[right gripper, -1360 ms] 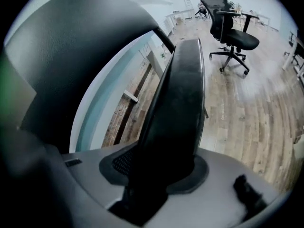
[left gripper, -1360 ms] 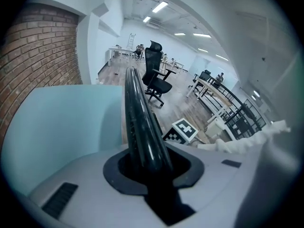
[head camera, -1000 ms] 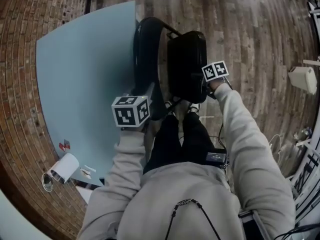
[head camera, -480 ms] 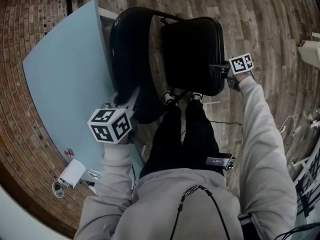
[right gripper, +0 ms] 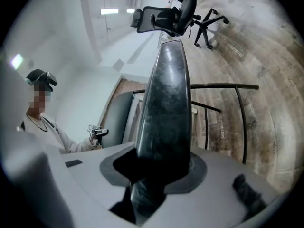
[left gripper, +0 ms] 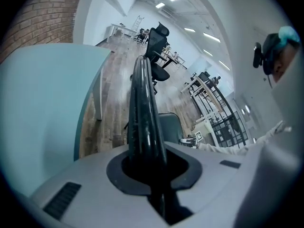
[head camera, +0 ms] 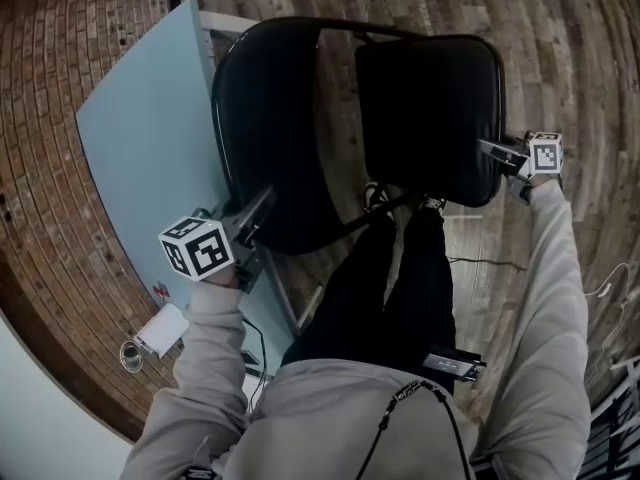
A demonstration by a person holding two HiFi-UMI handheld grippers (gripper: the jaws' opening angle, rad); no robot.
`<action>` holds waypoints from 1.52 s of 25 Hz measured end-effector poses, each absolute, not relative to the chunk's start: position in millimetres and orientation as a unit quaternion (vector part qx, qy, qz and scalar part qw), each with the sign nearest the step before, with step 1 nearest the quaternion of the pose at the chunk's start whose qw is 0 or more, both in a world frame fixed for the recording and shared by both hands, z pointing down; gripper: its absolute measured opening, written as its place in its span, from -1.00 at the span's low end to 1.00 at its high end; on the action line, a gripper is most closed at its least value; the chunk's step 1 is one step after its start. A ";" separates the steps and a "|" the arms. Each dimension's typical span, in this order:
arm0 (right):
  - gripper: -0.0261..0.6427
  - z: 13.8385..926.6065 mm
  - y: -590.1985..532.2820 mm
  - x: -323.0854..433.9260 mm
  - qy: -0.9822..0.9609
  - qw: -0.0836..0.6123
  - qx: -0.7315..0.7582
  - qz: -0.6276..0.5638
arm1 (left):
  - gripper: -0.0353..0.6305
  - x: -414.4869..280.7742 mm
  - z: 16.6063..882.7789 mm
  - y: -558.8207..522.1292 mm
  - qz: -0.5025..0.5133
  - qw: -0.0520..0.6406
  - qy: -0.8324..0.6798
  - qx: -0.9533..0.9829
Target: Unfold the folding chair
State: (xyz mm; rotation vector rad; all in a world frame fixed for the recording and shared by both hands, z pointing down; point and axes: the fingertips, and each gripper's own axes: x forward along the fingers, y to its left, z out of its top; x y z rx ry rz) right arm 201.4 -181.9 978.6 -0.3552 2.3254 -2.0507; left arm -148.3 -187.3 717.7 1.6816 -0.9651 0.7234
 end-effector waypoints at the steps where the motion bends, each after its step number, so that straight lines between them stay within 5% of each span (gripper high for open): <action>1: -0.48 982.9 -183.5 208.4 0.747 0.030 -0.111 -0.654 | -0.69 -147.6 723.6 -187.2 0.298 0.516 -0.400 0.696; 6: -0.51 1008.4 -181.4 245.8 0.749 0.120 -0.113 -0.642 | -0.70 -137.7 745.0 -187.3 0.297 0.533 -0.373 0.699; 21: -0.49 1078.5 -157.8 297.6 0.742 0.195 -0.076 -0.637 | -0.71 -123.3 789.0 -183.7 0.253 0.582 -0.329 0.700; 38: -0.25 1135.1 -123.0 326.5 0.695 0.165 -0.232 -0.660 | -0.61 -57.9 785.5 -177.9 0.266 0.561 -0.316 0.717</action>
